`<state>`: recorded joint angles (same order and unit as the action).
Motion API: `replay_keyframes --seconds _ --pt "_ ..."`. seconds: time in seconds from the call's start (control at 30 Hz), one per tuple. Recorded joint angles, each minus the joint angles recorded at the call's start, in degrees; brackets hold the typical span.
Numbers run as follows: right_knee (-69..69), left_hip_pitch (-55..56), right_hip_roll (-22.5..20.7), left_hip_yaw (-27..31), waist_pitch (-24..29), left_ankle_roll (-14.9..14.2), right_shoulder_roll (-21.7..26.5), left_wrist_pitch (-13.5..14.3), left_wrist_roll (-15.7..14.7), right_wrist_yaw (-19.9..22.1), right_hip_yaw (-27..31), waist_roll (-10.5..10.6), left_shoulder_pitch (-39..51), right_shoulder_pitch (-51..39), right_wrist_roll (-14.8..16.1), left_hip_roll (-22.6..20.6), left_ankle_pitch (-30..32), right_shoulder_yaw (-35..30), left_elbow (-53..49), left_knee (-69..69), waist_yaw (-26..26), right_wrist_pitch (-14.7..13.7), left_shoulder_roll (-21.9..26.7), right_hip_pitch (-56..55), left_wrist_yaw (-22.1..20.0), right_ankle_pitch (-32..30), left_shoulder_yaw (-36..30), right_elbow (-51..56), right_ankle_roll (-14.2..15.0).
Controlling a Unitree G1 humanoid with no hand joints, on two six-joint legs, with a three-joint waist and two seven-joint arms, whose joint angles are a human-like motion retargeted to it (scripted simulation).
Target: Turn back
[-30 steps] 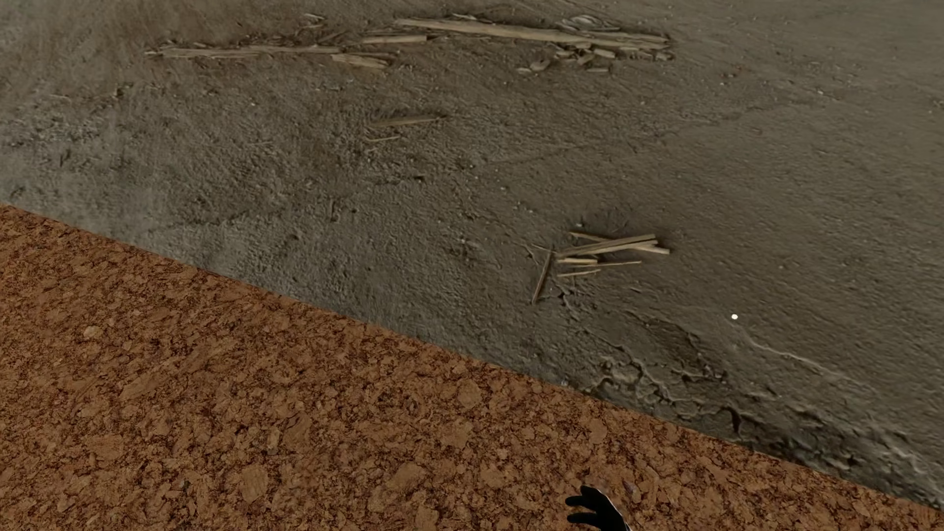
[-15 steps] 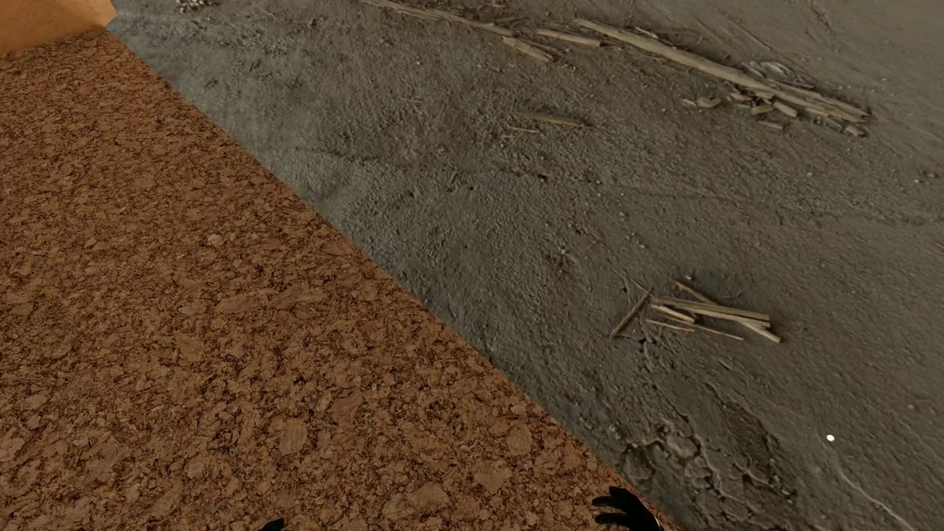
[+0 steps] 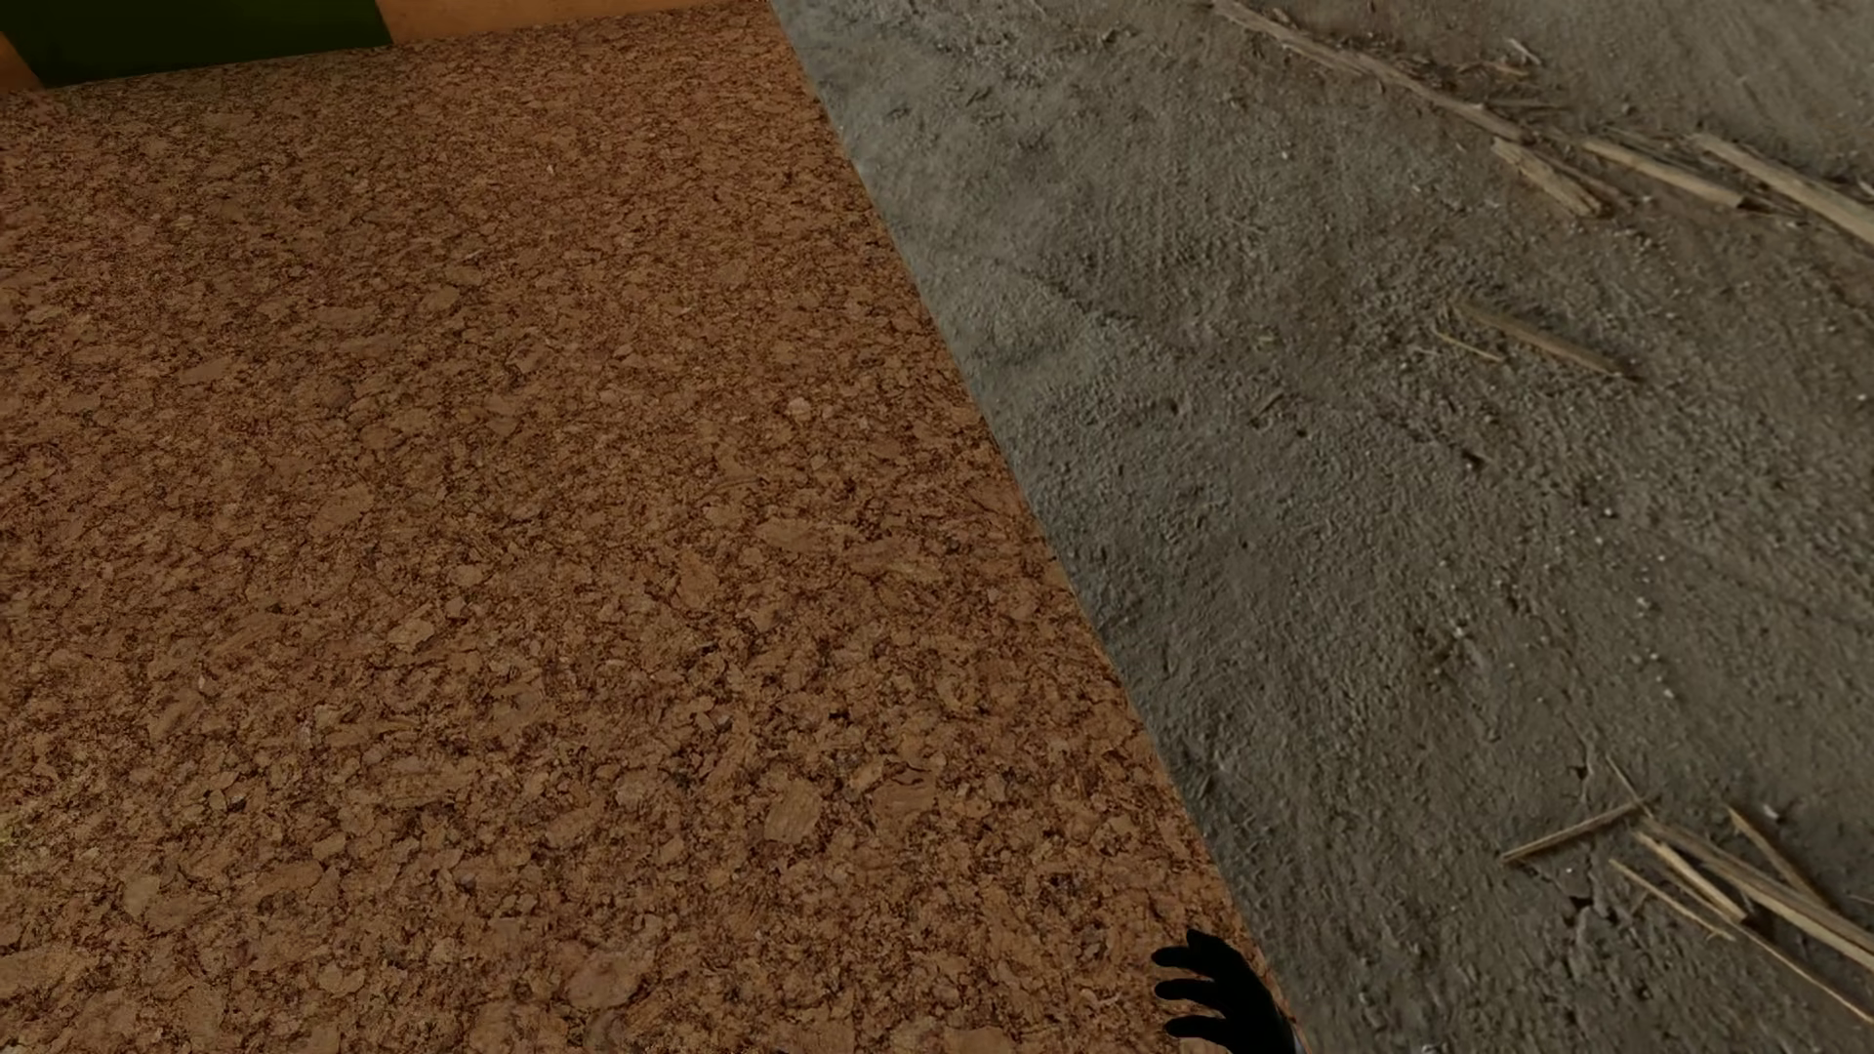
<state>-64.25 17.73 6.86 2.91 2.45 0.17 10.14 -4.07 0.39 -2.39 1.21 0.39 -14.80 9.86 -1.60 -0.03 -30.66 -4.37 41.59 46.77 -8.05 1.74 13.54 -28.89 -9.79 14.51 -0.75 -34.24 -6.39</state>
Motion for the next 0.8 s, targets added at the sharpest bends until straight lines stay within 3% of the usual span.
replay_keyframes --seconds 0.03,0.07,0.1,0.17,0.23,0.27,0.33,0.37,0.4,0.43,0.47,0.53,0.6,0.63,0.67,0.73,0.77,0.8 --pt "4.26 -0.62 -0.73 1.69 -0.27 -0.19 1.65 -0.59 0.22 -1.89 0.83 -1.22 -0.08 1.38 -0.06 -1.17 0.32 2.56 -1.30 -0.97 -0.40 -0.13 -0.53 -1.41 -0.66 5.72 -1.36 0.12 -3.48" --pt "14.82 -0.92 0.19 2.80 -0.18 -0.51 1.91 -1.86 0.56 -3.41 1.01 -3.07 0.54 2.63 -0.26 -2.83 0.36 5.31 -2.43 -0.50 -0.32 -0.59 -1.86 -1.15 -1.19 11.32 -2.65 -1.68 -3.68" --pt "18.01 -0.25 0.53 2.13 -0.33 -1.25 3.04 -3.17 0.65 -3.67 1.62 -3.22 0.31 2.24 -0.39 -2.24 0.15 3.45 -3.79 2.15 0.22 -0.12 -4.35 1.55 -1.13 5.83 -2.95 -2.95 12.62" --pt "19.48 1.23 0.87 -0.24 -1.40 -2.80 1.09 -6.46 0.18 -2.13 -1.42 -1.80 2.66 3.82 -0.46 0.50 1.26 1.98 -4.88 4.80 0.10 0.35 -5.38 3.88 1.56 6.25 -3.65 -1.12 13.46" --pt "19.66 -0.24 1.81 -2.49 -1.70 -4.00 -1.40 -3.64 -0.01 0.56 -4.76 0.14 1.99 0.00 -0.05 2.85 -1.90 -1.10 -2.44 1.80 1.15 0.69 -3.97 5.87 4.87 7.63 0.25 0.23 13.59" --pt "19.38 -0.15 2.46 -1.30 -1.44 -0.33 -1.32 -2.65 -0.04 1.71 -5.19 0.68 1.06 -2.04 -0.01 1.90 -1.96 -2.10 -2.86 1.96 0.51 -0.07 -3.14 6.64 5.41 8.65 -0.40 -0.28 14.19" --pt "13.43 -1.18 2.53 0.70 -0.37 -0.65 -1.55 -1.39 -0.35 2.07 -2.06 0.37 -0.56 -3.17 -0.44 -0.01 -1.77 -1.64 -0.64 1.24 -1.08 -2.20 -1.25 5.32 4.02 7.72 0.70 0.00 10.92" --pt "10.76 -1.61 1.77 1.88 -0.60 -0.73 -0.44 -2.43 -0.26 1.15 -0.31 -0.47 -0.89 -1.88 -1.07 -0.95 -1.17 -0.43 -1.05 -0.10 -1.56 -3.49 -0.62 4.26 2.48 7.59 -0.09 -1.16 1.54" --pt "15.14 -1.64 1.64 2.97 -1.11 -0.89 0.25 -3.42 -0.08 -0.12 -0.19 -1.13 -0.57 0.55 -1.61 -1.55 -0.80 1.98 -1.85 -0.97 -1.39 -4.10 -1.66 5.58 0.62 11.19 -1.38 -1.46 -3.44" --pt "19.50 -1.18 2.01 2.97 -1.55 -1.27 0.92 -4.01 -0.13 -0.97 -0.20 -1.17 -0.34 2.38 -1.61 -1.13 -0.74 2.85 -3.09 -0.69 -0.91 -4.22 -3.10 8.14 -1.08 11.57 -2.32 -2.30 9.68" --pt "20.68 -1.28 2.20 2.16 -1.33 -1.49 0.87 -4.54 -0.38 -1.23 -1.01 -1.11 0.10 3.00 -1.28 -0.25 -1.24 1.91 -3.94 -0.59 -0.88 -3.41 -3.59 9.40 -2.19 11.58 -3.38 -1.06 15.15" --pt "21.56 -0.37 2.43 -3.00 -0.38 -1.31 0.37 -4.17 -1.71 0.13 -4.12 0.41 0.22 -0.22 -1.41 2.95 -1.40 -0.85 -4.49 0.44 0.39 -2.19 -4.88 11.81 -1.45 12.00 -0.42 -1.34 14.92" --pt "9.29 -0.78 2.61 -1.54 1.08 -0.96 -1.22 -2.50 -2.29 2.31 -3.22 1.33 0.71 -2.71 -0.43 2.50 -2.14 -2.46 -1.58 1.43 0.37 -0.77 -1.63 6.88 0.93 6.11 1.62 0.74 12.69" --pt "2.19 -0.80 2.11 0.16 0.64 -0.83 -0.86 -1.06 -1.87 1.99 -1.55 1.07 0.28 -1.93 0.00 1.52 -2.00 -2.65 -0.72 1.02 0.73 -0.55 0.04 3.00 1.55 -0.23 1.49 0.12 7.39" --pt "-1.69 -2.06 0.42 1.48 0.13 -0.79 -0.42 0.93 -0.83 0.36 0.09 0.11 -0.54 -0.32 -0.26 0.54 -1.38 -0.59 1.32 -0.87 1.30 -0.09 -0.01 0.55 1.48 -2.33 1.90 -0.47 -0.32" --pt "8.05 -3.04 -1.77 3.39 -0.12 -1.31 1.23 -2.51 1.27 -3.60 0.00 -2.71 1.61 3.01 -2.54 -1.35 -0.88 3.88 -2.80 -1.70 2.77 0.95 -2.42 -0.36 0.44 11.25 -2.44 0.45 -4.55" --pt "14.86 -2.54 -1.82 2.91 -1.30 -1.55 2.53 -3.41 2.22 -4.42 0.94 -3.93 2.71 4.36 -3.30 -1.34 -2.07 2.94 -3.16 -1.38 3.79 0.86 -4.00 1.14 0.22 10.82 -4.01 -1.87 5.75" --pt "16.00 -2.35 -1.31 3.04 -1.54 -1.82 2.71 -3.80 2.47 -4.45 0.56 -4.20 2.56 4.06 -3.12 -1.35 -1.66 2.14 -3.29 0.23 2.88 0.98 -4.81 2.71 0.64 9.66 -4.00 -3.96 11.56"
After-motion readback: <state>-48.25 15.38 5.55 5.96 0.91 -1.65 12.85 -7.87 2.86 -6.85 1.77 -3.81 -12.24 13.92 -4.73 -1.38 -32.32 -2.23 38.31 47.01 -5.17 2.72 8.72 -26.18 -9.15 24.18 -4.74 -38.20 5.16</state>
